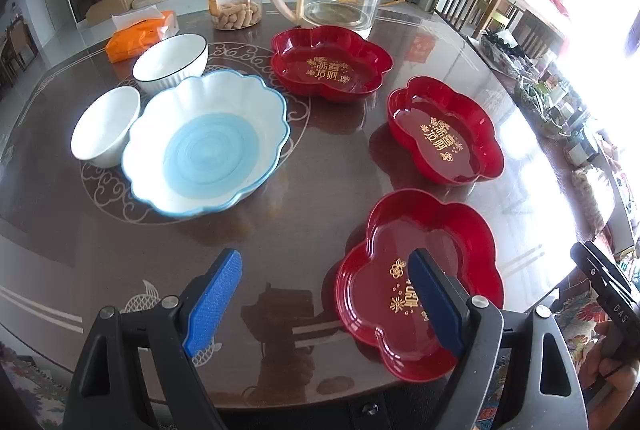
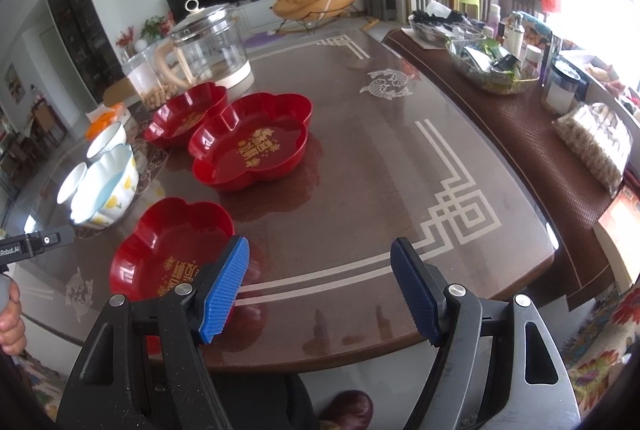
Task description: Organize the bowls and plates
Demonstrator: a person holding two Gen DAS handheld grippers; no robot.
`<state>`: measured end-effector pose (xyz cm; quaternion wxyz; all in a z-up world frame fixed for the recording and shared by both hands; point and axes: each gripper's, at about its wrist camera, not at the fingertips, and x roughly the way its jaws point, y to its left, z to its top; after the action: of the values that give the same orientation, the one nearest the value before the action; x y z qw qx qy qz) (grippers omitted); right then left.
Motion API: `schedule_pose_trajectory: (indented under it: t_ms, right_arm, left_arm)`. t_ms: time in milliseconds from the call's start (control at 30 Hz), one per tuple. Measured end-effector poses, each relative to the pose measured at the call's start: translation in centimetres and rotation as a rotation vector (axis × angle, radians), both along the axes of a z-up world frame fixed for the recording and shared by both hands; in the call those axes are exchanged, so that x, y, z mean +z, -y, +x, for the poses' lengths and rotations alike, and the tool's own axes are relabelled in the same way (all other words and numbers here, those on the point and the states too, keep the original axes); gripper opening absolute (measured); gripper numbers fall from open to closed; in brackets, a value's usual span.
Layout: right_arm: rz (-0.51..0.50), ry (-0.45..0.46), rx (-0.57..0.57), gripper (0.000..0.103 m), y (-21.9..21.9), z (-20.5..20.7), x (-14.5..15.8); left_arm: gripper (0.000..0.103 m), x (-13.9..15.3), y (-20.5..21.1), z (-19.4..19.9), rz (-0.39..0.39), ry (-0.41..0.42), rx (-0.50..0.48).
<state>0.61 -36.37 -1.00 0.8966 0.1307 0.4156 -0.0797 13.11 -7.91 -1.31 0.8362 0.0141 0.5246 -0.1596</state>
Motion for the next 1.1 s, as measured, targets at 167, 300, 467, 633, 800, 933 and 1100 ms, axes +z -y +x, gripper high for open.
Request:
schedule_pose_trajectory:
  t_ms: [167, 300, 467, 633, 800, 933, 1100]
  right_arm:
    - [0.119, -0.050, 0.020, 0.077, 3.1, 4.4, 1.0]
    - [0.220, -0.143, -0.008, 0.077, 6.2, 9.1, 0.5]
    - [0.287, -0.201, -0.004, 0.077, 8.3, 13.8, -0.8]
    - [0.335, -0.218, 0.051, 0.077, 8.0, 16.5, -3.1]
    - [0.313, -0.238, 0.074, 0.076, 7.9, 18.4, -5.0]
    - [0.294, -0.256, 0.087, 0.076, 7.8, 19.8, -6.2]
    - [0.253, -0.284, 0.129, 0.059, 6.8, 21.3, -7.0]
  left_arm:
    - [0.085, 0.3, 2.7, 4.6, 0.002, -0.033, -0.019]
    - [0.085, -0.7, 6.0, 8.3, 0.048, -0.058, -0.039]
    - [0.084, -3.5, 9.8, 12.3, 0.083, -0.119, -0.041]
    - [0.073, -6.1, 12.2, 15.1, 0.088, -0.170, 0.000]
    - [0.066, -7.7, 13.3, 16.3, 0.063, -0.197, 0.035]
    - [0.048, -8.9, 14.1, 16.8, 0.031, -0.232, 0.050]
    - [0.026, -9.5, 14.2, 16.8, -0.005, -0.234, 0.067]
